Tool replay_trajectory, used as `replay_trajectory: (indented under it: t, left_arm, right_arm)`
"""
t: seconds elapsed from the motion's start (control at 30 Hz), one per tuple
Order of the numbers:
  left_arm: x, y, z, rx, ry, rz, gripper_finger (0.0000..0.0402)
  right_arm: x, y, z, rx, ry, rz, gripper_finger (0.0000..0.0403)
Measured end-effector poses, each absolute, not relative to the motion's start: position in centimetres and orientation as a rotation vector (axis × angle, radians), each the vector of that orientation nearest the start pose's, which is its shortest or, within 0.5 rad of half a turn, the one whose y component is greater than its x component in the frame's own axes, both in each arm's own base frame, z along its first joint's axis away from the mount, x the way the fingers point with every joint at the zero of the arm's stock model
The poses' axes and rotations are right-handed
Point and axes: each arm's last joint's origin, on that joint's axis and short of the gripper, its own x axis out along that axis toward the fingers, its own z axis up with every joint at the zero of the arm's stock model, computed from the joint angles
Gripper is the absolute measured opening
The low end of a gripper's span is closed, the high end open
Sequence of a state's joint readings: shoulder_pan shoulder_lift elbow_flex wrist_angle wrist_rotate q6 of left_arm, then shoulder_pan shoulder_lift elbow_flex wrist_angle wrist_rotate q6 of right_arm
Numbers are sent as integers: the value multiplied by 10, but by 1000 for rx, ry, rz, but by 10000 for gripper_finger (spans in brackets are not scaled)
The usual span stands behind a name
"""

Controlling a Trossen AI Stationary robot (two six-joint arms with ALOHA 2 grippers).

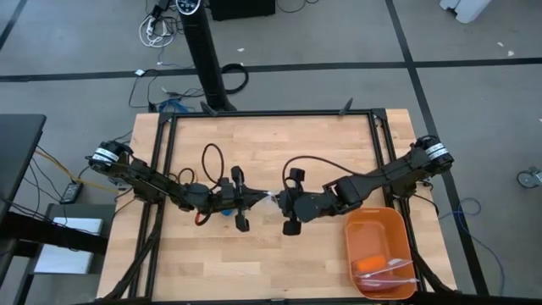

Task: Roll bandage
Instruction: Open the transparent zip lock bag

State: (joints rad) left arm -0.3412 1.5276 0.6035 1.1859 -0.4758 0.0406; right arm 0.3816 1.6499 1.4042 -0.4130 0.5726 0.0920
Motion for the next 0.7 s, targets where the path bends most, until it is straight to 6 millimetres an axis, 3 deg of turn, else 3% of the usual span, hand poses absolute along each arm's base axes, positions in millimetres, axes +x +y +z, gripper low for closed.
replay_trajectory:
  t: [0.2, 0.53, 0.7]
  left_arm:
    - [282, -87, 232, -62, -239, 122, 0]
    - [283, -86, 229, -42, -201, 124, 0]
    - [283, -84, 224, -47, -170, 136, 0]
  right_arm:
    - [347, 118, 309, -184, 582, -189, 27]
    - [343, 128, 309, -169, 578, -169, 124]
    - [338, 133, 310, -194, 583, -191, 147]
